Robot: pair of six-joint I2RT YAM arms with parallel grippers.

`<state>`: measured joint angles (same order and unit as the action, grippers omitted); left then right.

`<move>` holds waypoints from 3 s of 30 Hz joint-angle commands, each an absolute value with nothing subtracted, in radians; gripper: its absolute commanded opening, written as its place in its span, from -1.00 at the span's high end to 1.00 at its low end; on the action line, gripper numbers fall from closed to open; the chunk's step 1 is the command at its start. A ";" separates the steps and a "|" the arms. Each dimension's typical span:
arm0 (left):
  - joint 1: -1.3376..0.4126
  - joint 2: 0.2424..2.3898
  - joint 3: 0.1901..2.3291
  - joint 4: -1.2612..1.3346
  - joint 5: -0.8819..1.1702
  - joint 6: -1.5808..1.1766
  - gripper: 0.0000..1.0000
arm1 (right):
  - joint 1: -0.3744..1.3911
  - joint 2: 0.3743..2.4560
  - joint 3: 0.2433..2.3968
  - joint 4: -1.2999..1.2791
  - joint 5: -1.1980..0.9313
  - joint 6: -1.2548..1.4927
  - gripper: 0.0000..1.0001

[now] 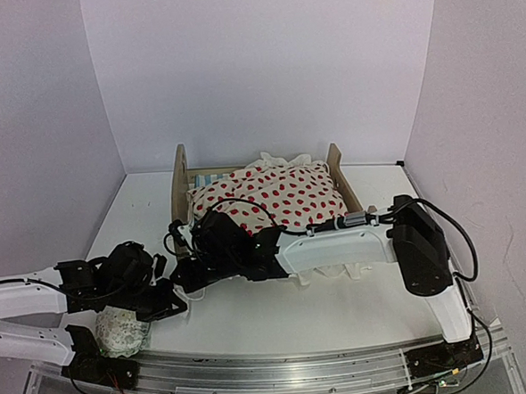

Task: Set up the pet bed
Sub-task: Cross the left ropes of the mattress closest to the robot.

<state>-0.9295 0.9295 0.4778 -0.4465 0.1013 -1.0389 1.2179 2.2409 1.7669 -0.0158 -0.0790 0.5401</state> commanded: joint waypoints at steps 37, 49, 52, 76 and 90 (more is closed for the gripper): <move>-0.932 0.556 0.420 -0.553 -0.039 -1.135 1.00 | 1.220 2.470 2.164 0.039 -0.041 0.595 1.00; -0.933 0.546 0.409 -0.553 -0.051 -1.127 1.00 | 1.223 2.574 2.209 0.032 -0.034 0.650 1.00; -0.933 0.543 0.413 -0.571 -0.054 -1.130 1.00 | 1.223 2.557 2.176 0.032 -0.039 0.632 0.90; -0.931 0.841 0.561 -0.652 -0.215 -1.027 0.16 | 1.229 2.058 1.717 0.055 0.120 0.362 0.04; -0.735 1.261 0.672 -0.384 -0.101 -0.744 0.35 | 1.229 1.578 1.086 -0.050 0.357 0.383 0.05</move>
